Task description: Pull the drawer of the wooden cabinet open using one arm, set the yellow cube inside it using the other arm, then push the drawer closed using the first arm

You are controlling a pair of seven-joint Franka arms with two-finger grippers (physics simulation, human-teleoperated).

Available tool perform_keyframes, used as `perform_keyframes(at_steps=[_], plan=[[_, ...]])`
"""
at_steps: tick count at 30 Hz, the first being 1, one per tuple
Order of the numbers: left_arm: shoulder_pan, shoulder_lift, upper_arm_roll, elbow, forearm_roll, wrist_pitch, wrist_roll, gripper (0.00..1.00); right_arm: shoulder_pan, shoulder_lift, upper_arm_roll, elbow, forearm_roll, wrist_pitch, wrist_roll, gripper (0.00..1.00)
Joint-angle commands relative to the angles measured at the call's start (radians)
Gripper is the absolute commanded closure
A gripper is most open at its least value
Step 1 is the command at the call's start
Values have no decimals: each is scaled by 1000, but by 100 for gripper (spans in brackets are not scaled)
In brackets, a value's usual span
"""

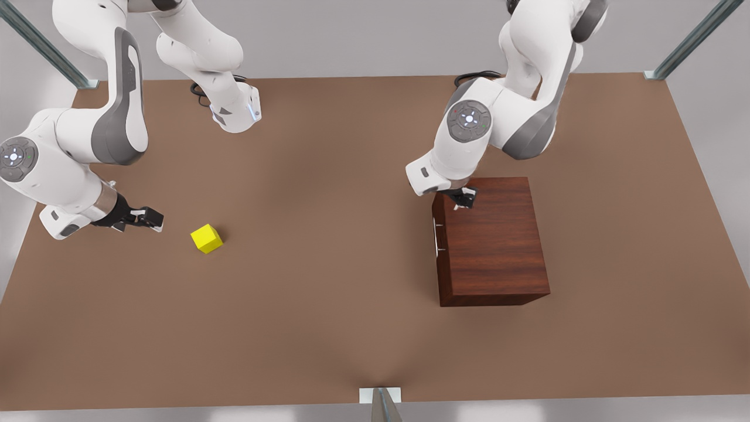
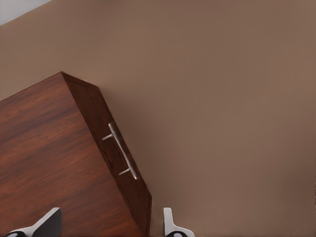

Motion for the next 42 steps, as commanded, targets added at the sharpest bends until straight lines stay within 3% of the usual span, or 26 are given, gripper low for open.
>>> perform_keyframes(at_steps=[1,5,13,20,42], plan=[[-46,40,2,20,13,21,-604,0,-4,-1,0,1,7,1,10,0],[-63,128,0,80,11,84,-795,0,-6,-1,-7,28,-23,-23,521,0],[-58,221,17,67,126,88,-781,0,-11,21,-7,25,-19,-17,748,0],[-70,295,14,67,281,78,-674,0,-9,30,-7,28,-20,-10,754,0],[-78,361,14,58,323,121,-629,0,-9,45,-1,30,-23,-8,752,0]])
